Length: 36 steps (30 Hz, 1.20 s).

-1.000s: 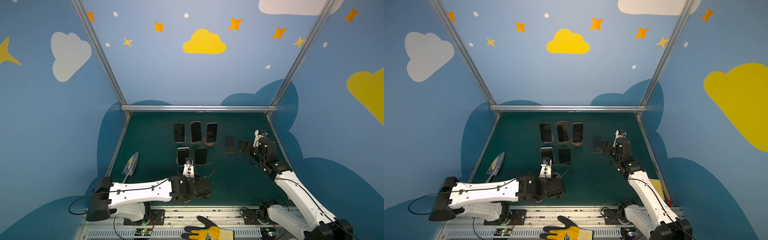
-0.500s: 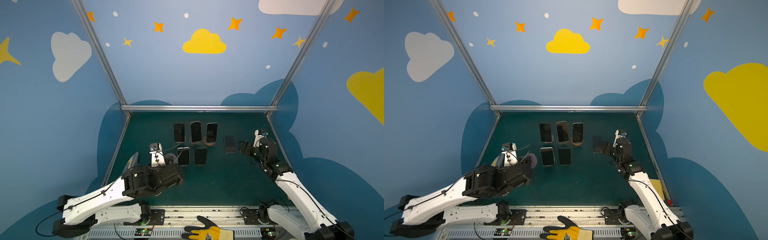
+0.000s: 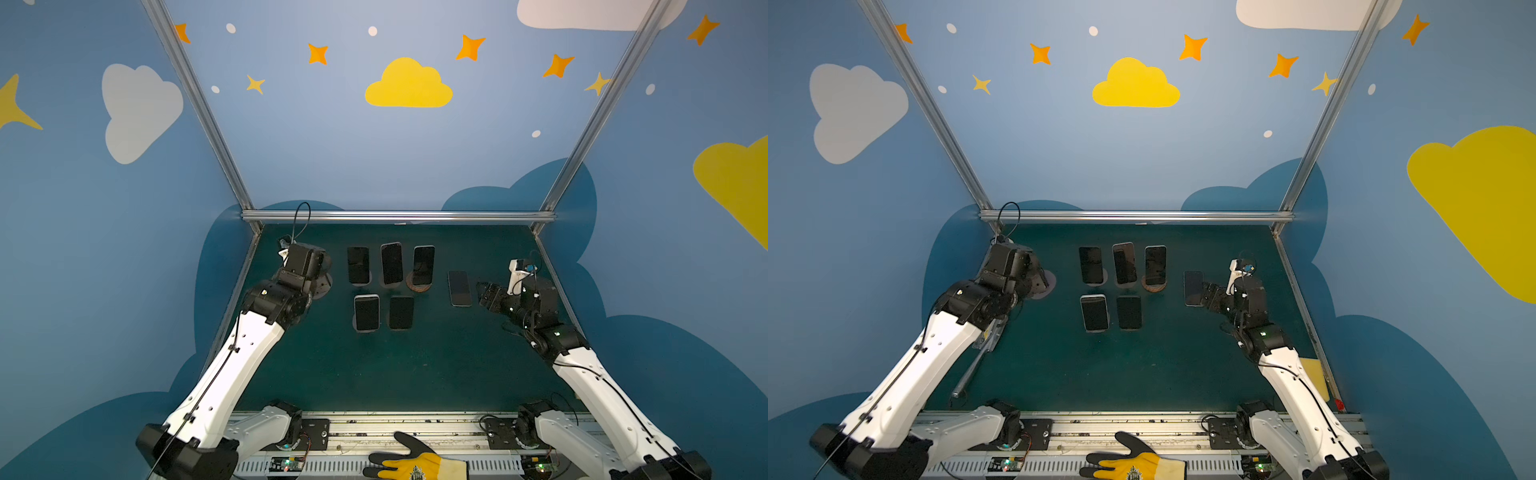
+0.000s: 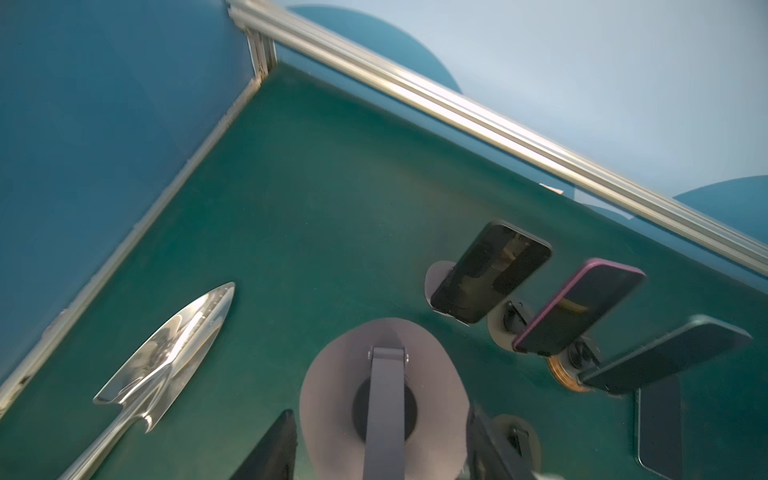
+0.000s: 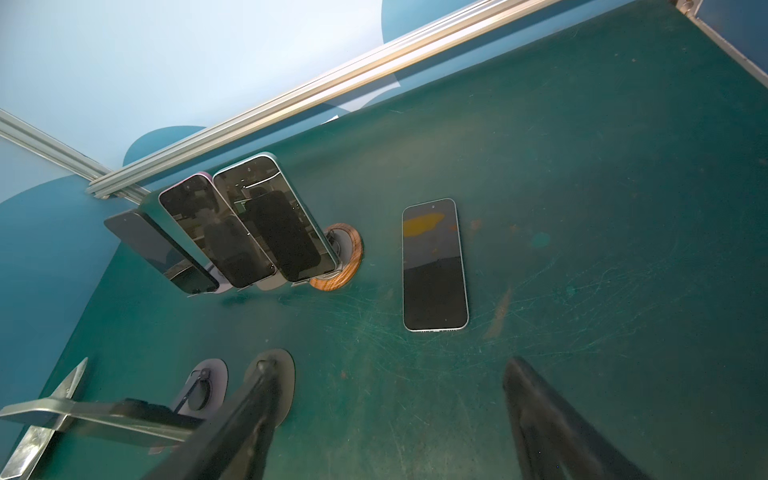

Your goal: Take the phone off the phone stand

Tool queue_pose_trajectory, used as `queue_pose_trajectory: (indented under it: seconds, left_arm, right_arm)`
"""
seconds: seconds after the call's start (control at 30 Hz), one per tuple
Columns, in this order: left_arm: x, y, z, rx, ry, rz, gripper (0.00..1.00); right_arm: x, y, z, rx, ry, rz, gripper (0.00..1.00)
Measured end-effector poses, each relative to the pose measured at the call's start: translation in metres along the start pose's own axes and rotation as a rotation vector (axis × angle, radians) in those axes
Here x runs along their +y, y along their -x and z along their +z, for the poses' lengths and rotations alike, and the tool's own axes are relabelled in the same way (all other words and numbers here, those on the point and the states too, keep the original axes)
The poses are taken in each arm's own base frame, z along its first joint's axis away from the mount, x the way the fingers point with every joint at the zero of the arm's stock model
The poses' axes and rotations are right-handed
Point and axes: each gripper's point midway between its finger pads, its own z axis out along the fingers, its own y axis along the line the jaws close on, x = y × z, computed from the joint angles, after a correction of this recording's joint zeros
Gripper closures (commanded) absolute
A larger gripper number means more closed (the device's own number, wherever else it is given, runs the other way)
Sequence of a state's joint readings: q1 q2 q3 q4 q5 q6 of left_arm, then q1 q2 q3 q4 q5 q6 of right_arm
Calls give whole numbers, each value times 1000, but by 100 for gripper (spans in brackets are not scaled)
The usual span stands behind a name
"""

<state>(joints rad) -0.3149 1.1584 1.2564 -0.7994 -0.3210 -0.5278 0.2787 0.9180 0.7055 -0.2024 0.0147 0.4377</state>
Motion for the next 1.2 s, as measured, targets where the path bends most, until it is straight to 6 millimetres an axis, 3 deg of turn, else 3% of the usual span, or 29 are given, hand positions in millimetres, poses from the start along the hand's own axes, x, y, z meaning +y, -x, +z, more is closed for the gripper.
queue_pose_trajectory:
  seconds: [0.27,0.47,0.57,0.97,1.2]
  left_arm:
    - [21,34,87,19,7,-114,55]
    - [37,32,166,64,116,-118,55]
    - [47,30,194,71,162,-114,54]
    - [87,29,260,84,311,-132,54]
    - [98,7,287,133,359,-122,53]
  right_arm:
    - [-2,-9,12,36,-6,4,16]
    - [-4,-14,19,57,-9,4,16]
    - [-5,-16,21,67,-15,5,16]
    - [-2,-21,28,87,0,6,16]
    - [2,-23,28,94,15,3,17]
